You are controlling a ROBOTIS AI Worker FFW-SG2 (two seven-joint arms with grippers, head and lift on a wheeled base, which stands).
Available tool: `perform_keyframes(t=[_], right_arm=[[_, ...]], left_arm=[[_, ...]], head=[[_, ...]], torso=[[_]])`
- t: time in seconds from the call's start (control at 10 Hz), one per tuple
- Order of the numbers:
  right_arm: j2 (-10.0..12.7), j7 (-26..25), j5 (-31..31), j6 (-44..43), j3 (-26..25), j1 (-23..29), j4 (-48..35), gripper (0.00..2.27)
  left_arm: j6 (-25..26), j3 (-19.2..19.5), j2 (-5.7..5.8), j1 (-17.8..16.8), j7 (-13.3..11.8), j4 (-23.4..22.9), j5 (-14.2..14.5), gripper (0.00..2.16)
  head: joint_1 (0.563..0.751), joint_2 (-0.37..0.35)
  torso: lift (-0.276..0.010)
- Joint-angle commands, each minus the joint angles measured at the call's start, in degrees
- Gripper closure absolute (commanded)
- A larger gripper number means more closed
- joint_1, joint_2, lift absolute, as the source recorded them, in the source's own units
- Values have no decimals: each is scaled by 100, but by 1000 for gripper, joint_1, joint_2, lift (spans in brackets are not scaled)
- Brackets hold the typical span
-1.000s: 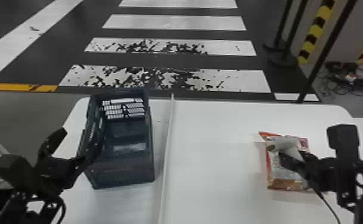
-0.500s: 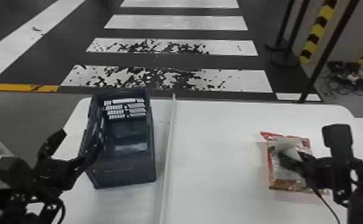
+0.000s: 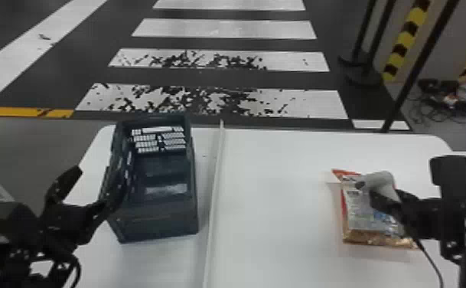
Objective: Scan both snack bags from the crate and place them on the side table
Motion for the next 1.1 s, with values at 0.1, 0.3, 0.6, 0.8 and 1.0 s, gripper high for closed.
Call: perform_keyframes(t=[0.1,0.3,0.6,0.8,1.0], right_arm=[[5,21,-100,-271,-821,-183,12,2223],[5,56,-206,-641,-1524,-359,276,2223],[5,64,-215,-1361,-2210,-508,900,2223],[5,56,-206,-1889,-2588,-657,1375,2223],[5,-76,-206,-2064,-2711,-754,1770,2223]], left_arm=[[16,0,0,-24,0,38,-9,140],[16,-18,-17,-51,-9,82,-9,140],[16,-26,-35,-51,-9,82,-9,140],[16,-53,-53,-68,-9,82,-35,140],[16,-61,-53,-77,-18,82,-44,140]], head=[[695,-24],[695,-83],[695,-173],[695,-203],[695,-228]], torso=[[-98],[-98],[-98],[-98],[-98]])
